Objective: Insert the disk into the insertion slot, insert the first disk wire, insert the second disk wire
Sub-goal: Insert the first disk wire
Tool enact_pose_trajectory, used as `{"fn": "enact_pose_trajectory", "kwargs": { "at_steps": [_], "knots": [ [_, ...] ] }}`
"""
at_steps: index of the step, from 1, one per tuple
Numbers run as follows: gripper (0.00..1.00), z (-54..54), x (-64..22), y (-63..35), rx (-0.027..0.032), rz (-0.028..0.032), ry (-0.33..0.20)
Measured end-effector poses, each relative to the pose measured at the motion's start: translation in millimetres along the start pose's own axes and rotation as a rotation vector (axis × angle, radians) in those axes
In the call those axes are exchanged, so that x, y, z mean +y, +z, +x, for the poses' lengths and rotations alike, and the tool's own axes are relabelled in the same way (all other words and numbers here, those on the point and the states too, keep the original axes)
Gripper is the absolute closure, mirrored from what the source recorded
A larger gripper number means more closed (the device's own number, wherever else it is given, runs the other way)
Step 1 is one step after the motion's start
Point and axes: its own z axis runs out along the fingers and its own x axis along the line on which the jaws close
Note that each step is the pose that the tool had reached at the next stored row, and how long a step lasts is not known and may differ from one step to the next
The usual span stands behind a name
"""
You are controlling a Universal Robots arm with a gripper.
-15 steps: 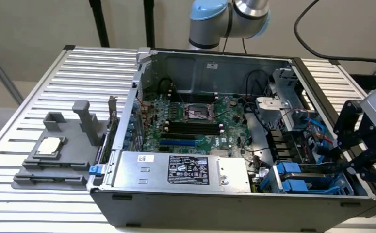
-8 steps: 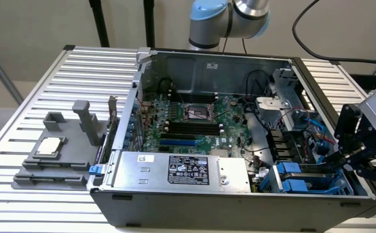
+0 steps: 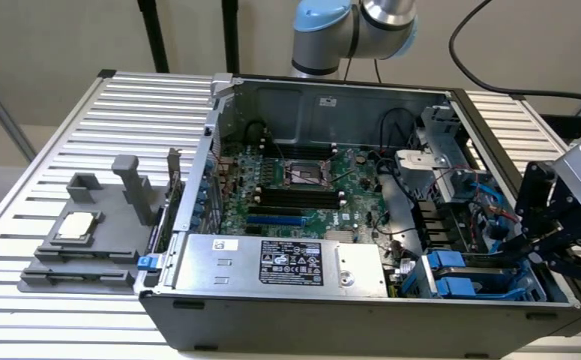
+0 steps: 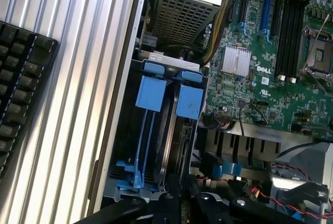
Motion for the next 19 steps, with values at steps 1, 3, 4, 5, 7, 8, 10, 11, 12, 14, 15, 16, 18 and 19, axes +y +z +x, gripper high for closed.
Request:
{"fn": "enact_pose_trajectory", "kwargs": {
  "at_steps": [1, 3, 4, 5, 7, 8, 10, 11, 12, 14, 15, 16, 18, 19],
  "knots": [
    [0.84, -0.2, 1.0, 0.0, 0.0001, -0.0002, -0.001],
    [0.84, -0.8, 4.5, 0.0, 0.0003, -0.0006, -0.004],
    [0.84, -1.1, 6.6, 0.0, 0.0003, -0.0008, -0.005],
    [0.84, -1.6, 8.8, -0.2, 0.0004, -0.001, -0.006],
    [0.84, -2.5, 13.6, -0.9, 0.0005, -0.0012, -0.007],
    [0.84, -2.9, 15.9, -0.8, 0.0005, -0.0012, -0.007],
    [0.84, -3.6, 20.1, -0.4, 0.0004, -0.0012, -0.007],
    [0.84, -3.9, 21.6, -0.3, 0.0006, -0.0015, -0.007],
    [0.84, -4.1, 22.9, -0.2, 0.0008, -0.0021, -0.007],
    [0.84, -4.3, 24.3, 0.1, 0.0008, -0.0034, -0.004],
    [0.84, -4.4, 24.7, 0.1, 0.0014, -0.0043, -0.002],
    [0.84, -4.4, 24.8, 0.0, 0.0022, -0.0051, 0.001],
    [0.84, -4.4, 25.0, 0.3, 0.0042, -0.006, 0.013],
    [0.84, -4.4, 25.0, 0.5, 0.0049, -0.006, 0.023]
  ]
}}
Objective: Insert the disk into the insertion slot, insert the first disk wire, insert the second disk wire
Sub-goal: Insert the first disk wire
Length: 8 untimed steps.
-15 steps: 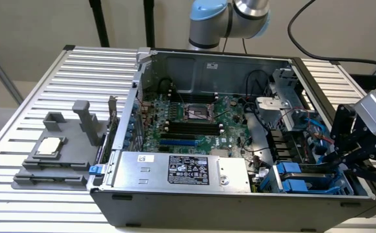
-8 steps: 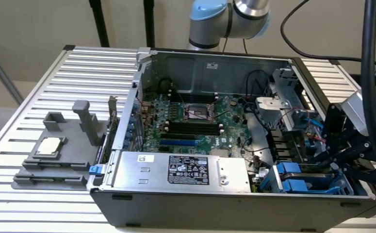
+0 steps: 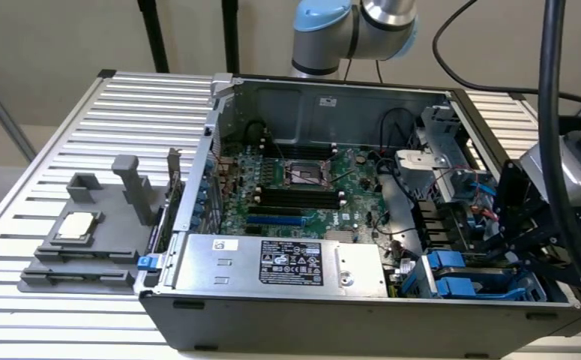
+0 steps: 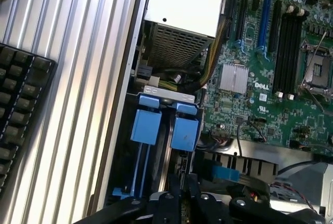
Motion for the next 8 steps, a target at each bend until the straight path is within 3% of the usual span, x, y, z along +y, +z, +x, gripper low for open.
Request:
{"fn": "enact_pose_trajectory", "kwargs": {
  "at_steps": [8],
  "knots": [
    [0.84, 0.6, -0.2, 3.7, 0.0051, 0.0004, 0.078]
  ]
}}
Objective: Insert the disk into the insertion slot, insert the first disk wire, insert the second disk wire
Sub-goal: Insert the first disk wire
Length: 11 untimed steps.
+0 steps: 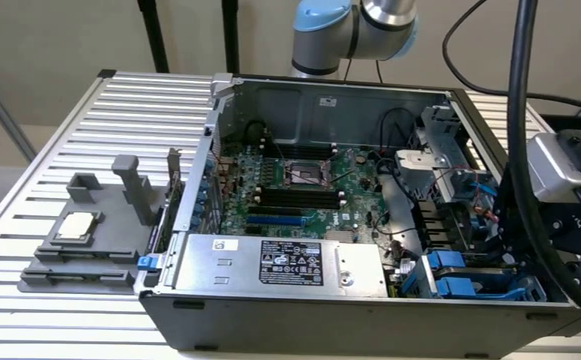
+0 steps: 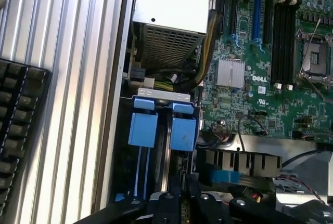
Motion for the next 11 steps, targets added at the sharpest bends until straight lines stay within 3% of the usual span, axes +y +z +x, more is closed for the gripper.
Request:
{"fn": "enact_pose_trajectory", "kwargs": {
  "at_steps": [7, 11],
  "knots": [
    [0.84, -2.1, -0.4, 1.5, 0.0072, -0.001, 0.027],
    [0.84, -2.8, -0.8, 1.6, 0.0078, 0.0006, 0.049]
  ]
}}
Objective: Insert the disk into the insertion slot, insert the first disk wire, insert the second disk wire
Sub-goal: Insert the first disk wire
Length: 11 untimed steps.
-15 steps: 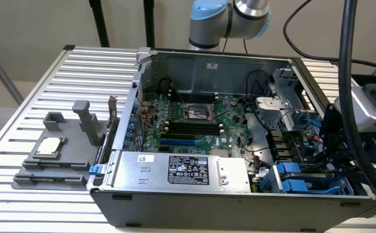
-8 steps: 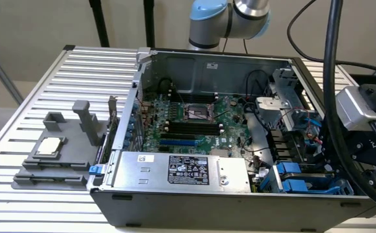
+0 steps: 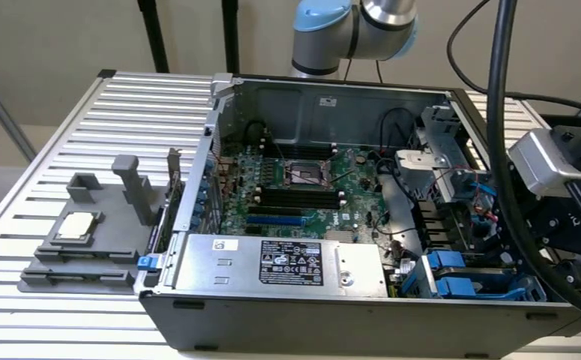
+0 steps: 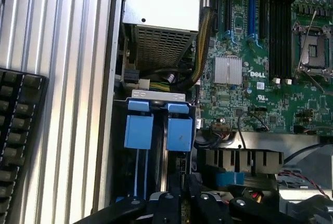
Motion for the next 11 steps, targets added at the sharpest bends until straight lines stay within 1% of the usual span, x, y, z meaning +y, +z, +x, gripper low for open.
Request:
{"fn": "enact_pose_trajectory", "kwargs": {
  "at_steps": [3, 5, 8, 11],
  "knots": [
    [0.84, -0.1, -0.3, 0.1, -0.0009, 0.0026, 0.026],
    [0.84, -0.3, -0.4, 0.5, -0.0006, 0.0033, 0.037],
    [0.84, -1.1, -0.3, 0.6, 0.0057, 0.0035, 0.045],
    [0.84, -2.6, -0.4, 1.2, 0.0148, 0.0037, 0.052]
  ]
}}
